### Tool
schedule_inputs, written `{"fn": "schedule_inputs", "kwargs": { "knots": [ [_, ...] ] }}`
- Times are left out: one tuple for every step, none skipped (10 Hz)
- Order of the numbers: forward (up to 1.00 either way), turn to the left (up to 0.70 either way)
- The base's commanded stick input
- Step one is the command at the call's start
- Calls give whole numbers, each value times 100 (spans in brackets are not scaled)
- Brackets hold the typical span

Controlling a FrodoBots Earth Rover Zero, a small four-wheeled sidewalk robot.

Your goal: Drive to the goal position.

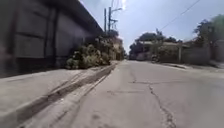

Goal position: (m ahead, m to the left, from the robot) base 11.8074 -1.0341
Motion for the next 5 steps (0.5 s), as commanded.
{"fn": "schedule_inputs", "kwargs": {
  "knots": [
    [100, 2],
    [100, 2],
    [100, 2],
    [100, 2],
    [100, -2]
  ]
}}
